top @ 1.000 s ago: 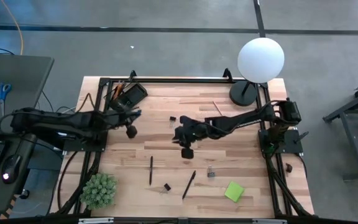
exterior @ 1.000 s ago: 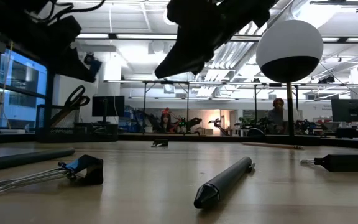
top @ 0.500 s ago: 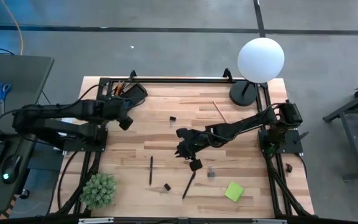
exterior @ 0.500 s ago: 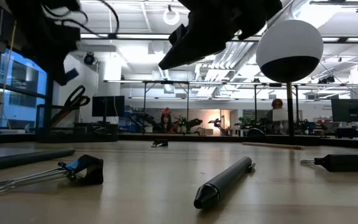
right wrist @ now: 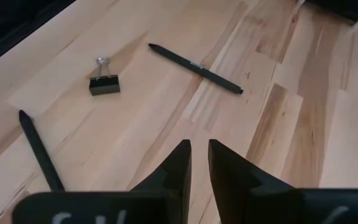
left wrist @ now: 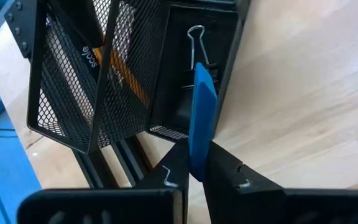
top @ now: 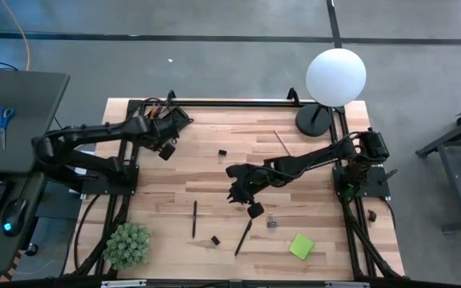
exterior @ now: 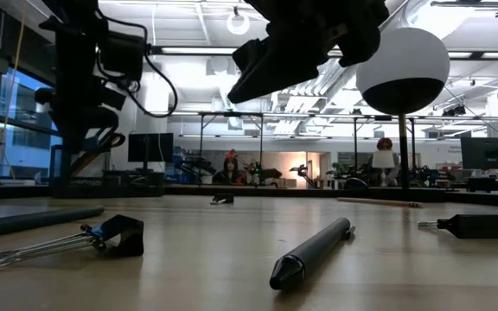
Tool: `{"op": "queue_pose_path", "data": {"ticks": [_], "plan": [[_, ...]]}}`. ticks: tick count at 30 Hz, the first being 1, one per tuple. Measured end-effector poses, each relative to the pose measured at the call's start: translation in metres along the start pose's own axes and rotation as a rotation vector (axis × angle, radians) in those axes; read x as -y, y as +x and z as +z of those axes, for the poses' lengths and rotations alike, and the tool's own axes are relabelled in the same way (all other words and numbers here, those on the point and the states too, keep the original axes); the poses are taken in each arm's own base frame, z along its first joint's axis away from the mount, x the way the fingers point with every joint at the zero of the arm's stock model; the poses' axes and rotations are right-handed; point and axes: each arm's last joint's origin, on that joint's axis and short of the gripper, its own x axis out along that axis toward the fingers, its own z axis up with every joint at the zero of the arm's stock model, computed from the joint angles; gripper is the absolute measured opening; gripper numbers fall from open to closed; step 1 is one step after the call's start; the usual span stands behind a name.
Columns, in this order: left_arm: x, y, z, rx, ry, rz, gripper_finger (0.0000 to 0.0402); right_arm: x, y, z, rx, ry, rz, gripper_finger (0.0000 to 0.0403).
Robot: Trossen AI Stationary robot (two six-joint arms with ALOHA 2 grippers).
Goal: Pick and place office supplies into organizer
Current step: Put the blue eraser into the black desk organizer
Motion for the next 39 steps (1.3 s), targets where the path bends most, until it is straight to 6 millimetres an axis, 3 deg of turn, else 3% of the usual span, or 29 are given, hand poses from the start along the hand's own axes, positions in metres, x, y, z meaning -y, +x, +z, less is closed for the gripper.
{"op": "queue_pose_path", "data": {"ticks": [5,16,22,27,30,34,39], "plan": [[-0.001,0.003,0.002,-0.015,-0.005,0.006,0.0037,0.000,0.000,0.001,0.008,-0.001,-0.003,0.0051],[-0.001,0.003,0.002,-0.017,-0.004,0.003,0.0161,-0.001,0.000,0.001,0.012,0.038,0.018,0.0046],[-0.001,0.003,0.002,-0.014,-0.005,0.008,0.0197,-0.001,0.000,0.001,0.011,0.078,0.028,0.0052],[0.000,0.003,0.002,-0.012,0.002,-0.004,0.0189,-0.001,0.000,0.000,0.003,0.112,0.030,0.0051],[0.011,0.001,0.008,0.039,0.076,-0.135,0.0172,-0.002,0.000,-0.002,-0.013,0.119,0.035,0.0049],[0.036,-0.012,0.014,0.235,0.323,-0.290,0.0142,-0.002,0.000,-0.003,-0.022,0.121,0.038,0.0048],[0.050,-0.022,0.004,0.366,0.765,-0.156,0.0108,-0.003,0.000,-0.004,-0.034,0.140,0.068,0.0052]]}}
